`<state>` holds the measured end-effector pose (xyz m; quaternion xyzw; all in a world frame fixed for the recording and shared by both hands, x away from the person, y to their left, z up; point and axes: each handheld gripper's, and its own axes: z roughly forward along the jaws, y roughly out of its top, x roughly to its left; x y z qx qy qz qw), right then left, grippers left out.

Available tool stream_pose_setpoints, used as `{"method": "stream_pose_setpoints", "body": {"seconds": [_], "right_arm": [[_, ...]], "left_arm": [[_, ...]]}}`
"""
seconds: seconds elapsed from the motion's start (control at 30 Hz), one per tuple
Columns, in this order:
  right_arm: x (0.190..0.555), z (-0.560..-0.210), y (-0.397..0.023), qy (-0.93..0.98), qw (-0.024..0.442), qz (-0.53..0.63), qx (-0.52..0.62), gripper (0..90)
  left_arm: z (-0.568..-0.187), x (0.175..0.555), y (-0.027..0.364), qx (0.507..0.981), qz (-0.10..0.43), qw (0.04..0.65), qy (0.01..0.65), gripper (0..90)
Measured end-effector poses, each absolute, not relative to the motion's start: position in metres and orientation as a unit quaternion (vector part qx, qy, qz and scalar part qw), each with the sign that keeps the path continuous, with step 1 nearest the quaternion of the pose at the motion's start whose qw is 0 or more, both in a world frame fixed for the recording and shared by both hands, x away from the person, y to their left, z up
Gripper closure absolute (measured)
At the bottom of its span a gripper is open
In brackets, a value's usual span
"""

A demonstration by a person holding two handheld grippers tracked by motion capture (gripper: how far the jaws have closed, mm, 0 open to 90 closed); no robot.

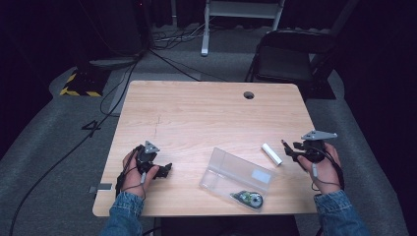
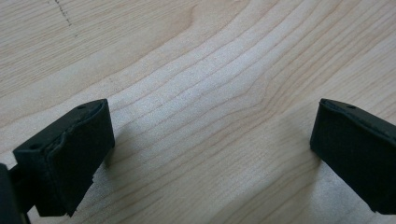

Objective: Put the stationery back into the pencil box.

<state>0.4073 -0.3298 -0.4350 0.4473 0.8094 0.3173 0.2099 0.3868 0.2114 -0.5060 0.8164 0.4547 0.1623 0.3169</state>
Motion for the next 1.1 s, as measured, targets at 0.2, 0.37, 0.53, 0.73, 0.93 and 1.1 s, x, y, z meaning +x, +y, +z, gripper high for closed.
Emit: {"method": "stream_pose_setpoints", "body": {"seconds": [0.2,0.37,0.53,0.73,0.93,1.1], "right_arm": [[0.416,-0.452,-0.345,0.805,0.202,0.299,0.471,58.4],[0.421,-0.461,-0.351,0.804,0.201,0.291,0.477,59.8],[0.427,-0.468,-0.355,0.800,0.195,0.290,0.487,62.6],[0.436,-0.473,-0.355,0.801,0.188,0.290,0.489,65.0],[0.448,-0.480,-0.349,0.804,0.179,0.286,0.489,66.7],[0.455,-0.483,-0.346,0.808,0.171,0.280,0.490,72.6]], "left_arm": [[-0.506,0.387,0.211,0.816,0.163,0.317,0.454,0.2],[-0.506,0.387,0.211,0.816,0.162,0.317,0.455,0.1],[-0.506,0.387,0.211,0.816,0.163,0.317,0.455,0.2],[-0.506,0.386,0.212,0.816,0.164,0.316,0.456,0.1],[-0.506,0.384,0.212,0.810,0.167,0.314,0.466,0.1],[-0.506,0.382,0.212,0.805,0.169,0.314,0.474,0.2]]}}
